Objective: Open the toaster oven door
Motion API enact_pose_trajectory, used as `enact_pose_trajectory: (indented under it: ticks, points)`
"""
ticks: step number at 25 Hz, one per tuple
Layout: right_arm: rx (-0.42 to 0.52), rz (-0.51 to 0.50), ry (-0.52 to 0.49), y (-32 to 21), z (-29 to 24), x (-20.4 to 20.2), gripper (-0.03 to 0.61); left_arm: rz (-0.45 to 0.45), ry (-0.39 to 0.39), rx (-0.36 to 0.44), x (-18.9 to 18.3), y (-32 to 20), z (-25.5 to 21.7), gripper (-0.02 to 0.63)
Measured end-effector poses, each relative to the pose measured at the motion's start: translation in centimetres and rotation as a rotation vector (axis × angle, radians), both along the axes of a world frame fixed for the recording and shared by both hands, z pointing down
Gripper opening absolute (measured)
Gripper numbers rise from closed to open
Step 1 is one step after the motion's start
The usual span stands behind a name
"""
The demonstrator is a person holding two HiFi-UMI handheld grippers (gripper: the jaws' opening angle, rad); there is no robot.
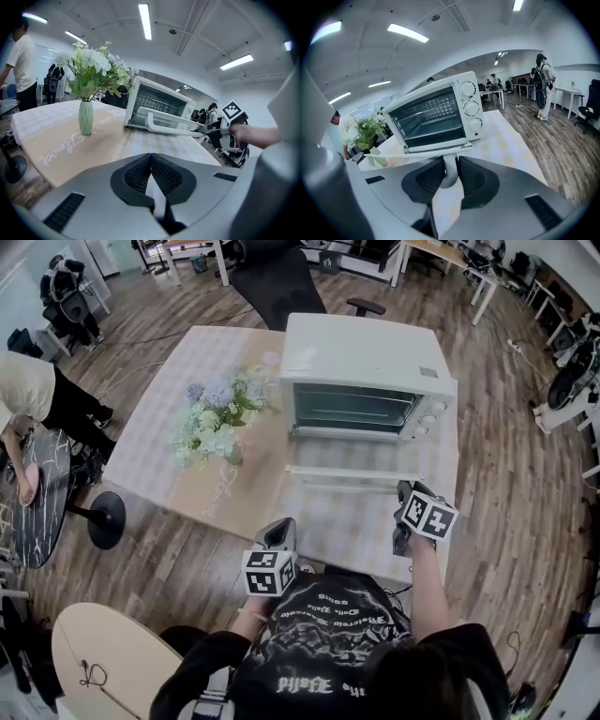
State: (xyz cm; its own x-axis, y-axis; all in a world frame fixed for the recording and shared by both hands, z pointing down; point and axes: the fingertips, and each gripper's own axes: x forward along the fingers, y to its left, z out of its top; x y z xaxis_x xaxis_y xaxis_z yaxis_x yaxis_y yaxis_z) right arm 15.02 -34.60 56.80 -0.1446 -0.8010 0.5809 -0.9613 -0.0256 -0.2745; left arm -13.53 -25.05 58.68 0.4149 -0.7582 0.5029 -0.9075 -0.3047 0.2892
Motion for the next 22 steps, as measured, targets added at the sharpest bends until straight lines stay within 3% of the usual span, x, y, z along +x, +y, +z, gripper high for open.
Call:
enact_pose_trajectory:
  ticks: [11, 22]
  points:
    - [-0.067, -0.012, 0.050, 1.1, 3.1, -0.1, 0.097, -0.026, 0.003, -0.005, -0.5, -0.5, 0.3, 0.018]
    - [0.003, 0.003, 0.073, 1.8, 5.3, -0.2, 0.098, -0.050, 0.006, -0.001, -1.0, -1.2, 0.2, 0.018]
